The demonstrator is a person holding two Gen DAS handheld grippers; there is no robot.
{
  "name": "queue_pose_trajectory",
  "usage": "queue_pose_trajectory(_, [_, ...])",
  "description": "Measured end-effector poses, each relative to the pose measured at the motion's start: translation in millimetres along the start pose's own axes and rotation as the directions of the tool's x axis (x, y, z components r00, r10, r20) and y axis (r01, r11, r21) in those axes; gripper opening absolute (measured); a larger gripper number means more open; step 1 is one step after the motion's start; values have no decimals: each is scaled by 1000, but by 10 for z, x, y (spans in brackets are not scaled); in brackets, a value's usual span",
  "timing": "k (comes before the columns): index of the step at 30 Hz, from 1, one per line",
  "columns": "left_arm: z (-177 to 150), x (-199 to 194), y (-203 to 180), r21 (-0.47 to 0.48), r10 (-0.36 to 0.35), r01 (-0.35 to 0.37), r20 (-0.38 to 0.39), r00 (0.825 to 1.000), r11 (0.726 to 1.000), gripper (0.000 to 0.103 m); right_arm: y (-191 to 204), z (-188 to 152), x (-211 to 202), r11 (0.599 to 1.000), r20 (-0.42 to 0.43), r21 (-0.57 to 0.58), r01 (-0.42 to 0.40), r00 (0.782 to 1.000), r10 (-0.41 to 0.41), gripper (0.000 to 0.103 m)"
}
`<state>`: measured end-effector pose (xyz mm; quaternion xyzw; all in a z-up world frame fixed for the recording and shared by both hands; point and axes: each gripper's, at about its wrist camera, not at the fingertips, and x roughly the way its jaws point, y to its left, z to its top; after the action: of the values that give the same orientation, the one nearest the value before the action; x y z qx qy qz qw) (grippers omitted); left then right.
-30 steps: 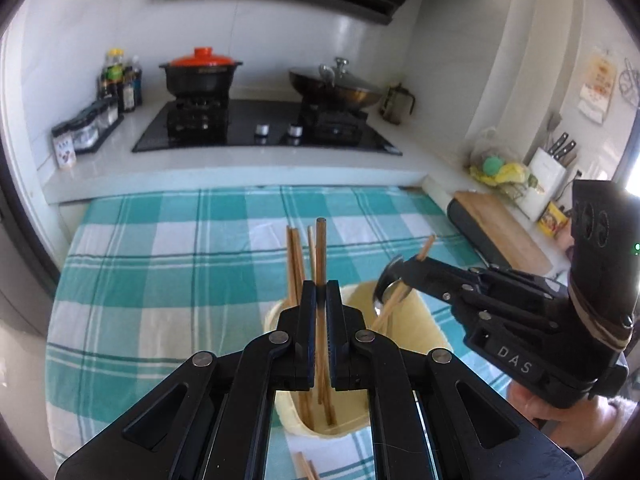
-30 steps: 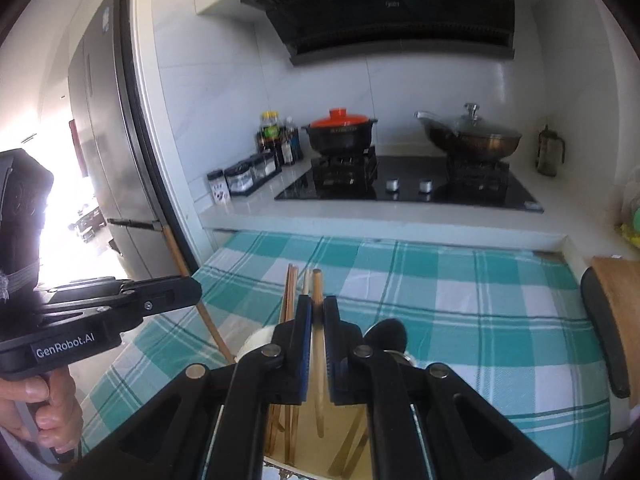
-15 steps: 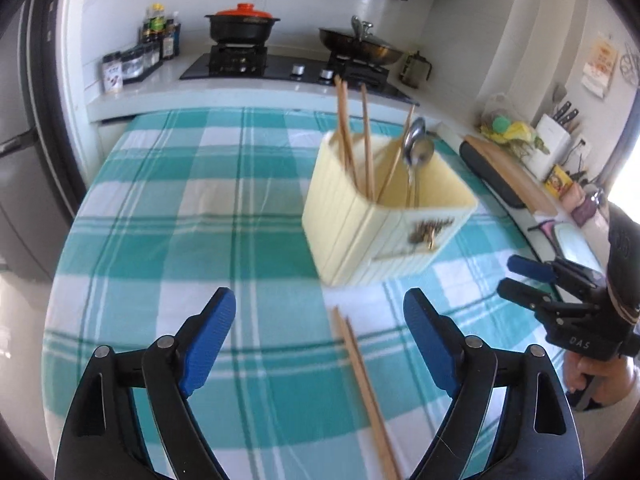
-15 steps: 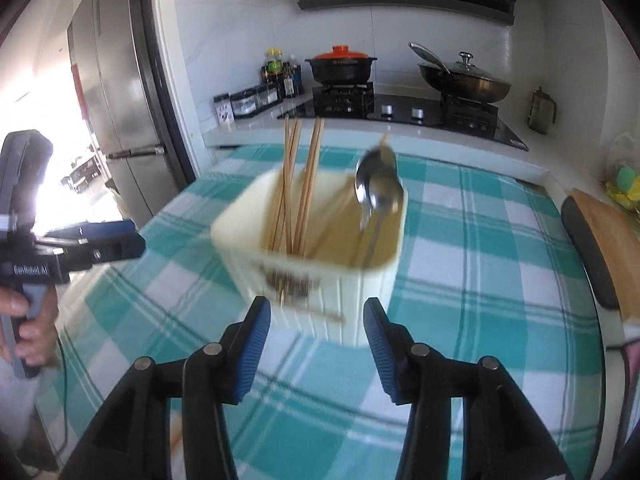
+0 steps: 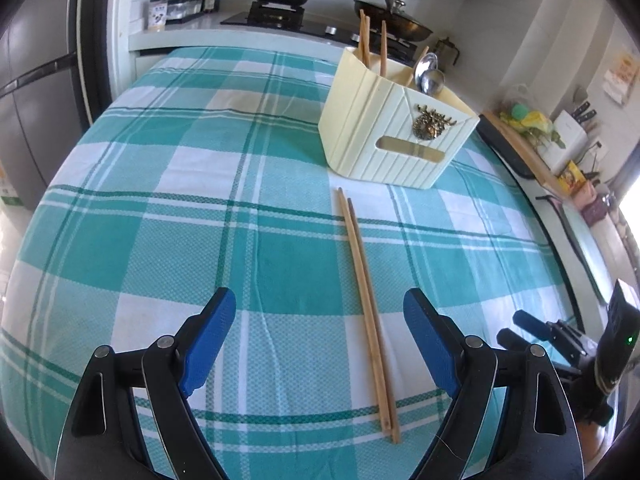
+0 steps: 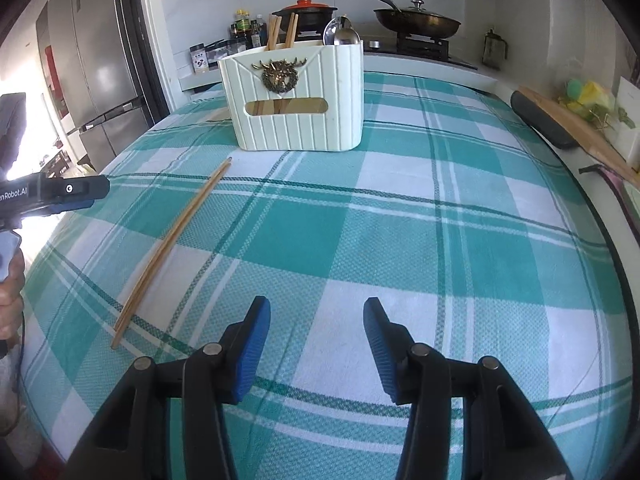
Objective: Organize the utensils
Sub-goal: 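Move both open grippers back over the remaining chopsticks on the tablecloth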
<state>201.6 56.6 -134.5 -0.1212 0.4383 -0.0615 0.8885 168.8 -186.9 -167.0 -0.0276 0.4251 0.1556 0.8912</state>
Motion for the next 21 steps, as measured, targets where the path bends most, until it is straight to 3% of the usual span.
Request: queue_pose_trajectory(21, [-104, 16, 33, -11, 34, -34, -13, 999, 999, 87, 92, -71, -34, 999, 13, 13, -30, 999, 30, 49])
